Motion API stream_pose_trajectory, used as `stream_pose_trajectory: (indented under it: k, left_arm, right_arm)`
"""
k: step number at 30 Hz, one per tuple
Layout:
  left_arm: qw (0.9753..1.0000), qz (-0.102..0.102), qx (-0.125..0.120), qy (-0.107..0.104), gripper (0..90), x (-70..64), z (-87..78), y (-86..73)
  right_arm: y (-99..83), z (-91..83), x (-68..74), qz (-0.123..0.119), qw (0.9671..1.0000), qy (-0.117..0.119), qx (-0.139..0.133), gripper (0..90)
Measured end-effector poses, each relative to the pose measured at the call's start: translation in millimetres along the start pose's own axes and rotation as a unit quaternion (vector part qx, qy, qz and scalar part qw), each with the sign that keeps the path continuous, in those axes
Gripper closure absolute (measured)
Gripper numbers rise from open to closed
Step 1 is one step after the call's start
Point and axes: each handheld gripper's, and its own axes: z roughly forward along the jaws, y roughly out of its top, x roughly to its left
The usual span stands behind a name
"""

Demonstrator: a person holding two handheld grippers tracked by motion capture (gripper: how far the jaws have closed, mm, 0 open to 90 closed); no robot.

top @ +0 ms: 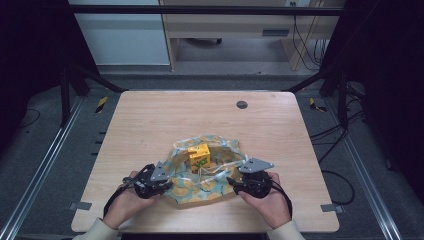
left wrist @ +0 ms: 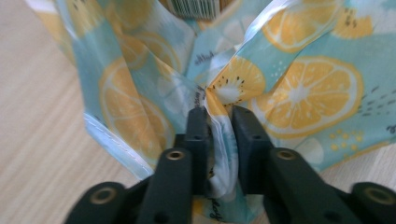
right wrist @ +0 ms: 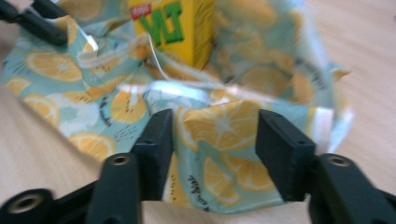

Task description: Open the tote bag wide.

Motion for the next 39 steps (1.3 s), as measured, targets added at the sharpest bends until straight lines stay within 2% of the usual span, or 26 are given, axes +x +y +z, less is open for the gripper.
stream_pose_trajectory:
  k: [2,3,5,7,8,9,10,11,12,13,14,15,16,17,18,19,20,21,22,25,26,29,30,32,36,39]
  left_arm:
    - [0.9999,-0.001,-0.015,0.007,70.4,0.9,-8.1,2.9]
    - [0.9999,-0.001,-0.015,0.007,67.7,0.9,-8.1,2.9]
    - [0.9988,-0.017,-0.046,0.007,65.5,2.9,-18.8,7.4]
    - [0.9975,-0.025,-0.064,0.017,59.2,5.2,-26.9,11.2]
    - [0.9957,-0.033,-0.081,0.03,56.9,9.5,-34.0,15.1]
    - [0.9957,-0.033,-0.081,0.03,55.1,9.5,-34.0,15.1]
    - [0.9939,-0.04,-0.094,0.041,55.1,13.5,-37.7,17.7]
    - [0.9929,-0.043,-0.1,0.048,53.5,16.5,-39.2,19.2]
    - [0.9909,-0.053,-0.107,0.062,50.5,26.4,-39.6,23.6]
    - [0.9909,-0.053,-0.107,0.062,49.1,26.4,-39.6,23.6]
    - [0.9912,-0.054,-0.103,0.064,49.2,36.1,-34.5,28.3]
    - [0.9912,-0.054,-0.103,0.064,49.1,36.1,-34.5,28.3]
    - [0.992,-0.056,-0.096,0.061,48.6,44.5,-24.5,34.0]
    - [0.992,-0.056,-0.096,0.061,48.2,44.5,-24.5,34.0]
    - [0.9927,-0.059,-0.086,0.06,48.0,51.9,-14.8,40.2]
    - [0.9927,-0.059,-0.086,0.06,48.7,51.9,-14.8,40.2]
    - [0.9937,-0.055,-0.079,0.057,50.0,56.7,-5.7,46.8]
    - [0.9937,-0.055,-0.079,0.057,50.8,56.7,-5.7,46.8]
    - [0.996,-0.047,-0.059,0.049,52.6,60.2,3.2,53.2]
    - [0.9969,-0.044,-0.045,0.047,70.0,62.2,9.5,58.0]
    - [0.9963,-0.046,-0.046,0.055,76.4,63.6,11.4,61.9]
    - [0.9955,-0.047,-0.045,0.068,86.1,65.7,12.5,65.2]
    - [0.9945,-0.047,-0.041,0.084,87.8,69.1,14.0,66.6]
    - [0.9938,-0.049,-0.035,0.093,89.5,73.3,16.7,66.5]
    - [0.9931,-0.054,-0.018,0.103,90.0,80.0,27.2,63.2]
    - [0.9925,-0.057,-0.017,0.106,90.0,81.6,32.0,60.6]
  right_arm:
    - [0.8,-2.6,-0.7,0.002,0.9999,-0.01,-0.01,38.6]
    - [0.8,-2.6,-0.7,0.002,0.9999,-0.01,-0.01,38.6]
    - [0.7,-2.3,-2.4,0.004,0.9997,-0.021,-0.013,32.1]
    - [-0.6,5.3,-3.1,0.011,0.9996,-0.027,0.004,24.9]
    - [-1.1,7.9,-2.7,0.01,0.9996,-0.026,0.009,23.8]
    - [-1.1,7.9,-2.7,0.01,0.9996,-0.026,0.009,23.8]
    - [-1.8,11.3,-2.2,0.009,0.9996,-0.022,0.016,23.7]
    - [-2.2,15.6,-1.2,0.008,0.9996,-0.018,0.021,24.9]
    - [-2.0,21.1,0.4,0.005,0.9994,-0.014,0.033,30.5]
    - [-1.8,23.8,1.4,0.004,0.9992,-0.015,0.037,37.3]
    - [-1.7,26.1,1.9,0.0,0.999,-0.013,0.042,42.5]
    - [-1.7,26.1,1.9,0.0,0.999,-0.013,0.042,42.5]
    - [-1.7,29.8,3.4,-0.004,0.9985,-0.01,0.053,54.1]
    - [-1.7,30.7,4.0,-0.007,0.9984,-0.006,0.056,59.1]
    - [-1.7,31.3,4.5,-0.01,0.9984,-0.005,0.056,62.4]
    - [-1.7,31.5,4.9,-0.013,0.9983,-0.005,0.056,65.9]
    - [-1.8,31.8,5.5,-0.013,0.9983,-0.003,0.056,69.8]
    - [-1.8,31.8,5.5,-0.013,0.9983,-0.003,0.056,69.8]
    - [-2.2,31.5,5.8,-0.015,0.9982,0.002,0.058,75.3]
    - [-2.6,31.4,5.2,-0.018,0.9981,0.004,0.059,79.6]
    - [-2.9,29.7,4.7,-0.019,0.998,0.005,0.06,83.3]
    - [-3.9,27.1,4.1,-0.019,0.9979,0.007,0.062,86.1]
    - [-5.4,25.5,3.6,-0.019,0.9975,0.007,0.068,87.7]
    - [-7.8,24.1,2.7,-0.017,0.9968,0.006,0.077,88.9]
    - [-13.6,22.7,0.3,-0.015,0.9957,0.01,0.091,89.7]
    - [-17.2,19.5,-1.7,-0.01,0.995,0.011,0.099,89.9]
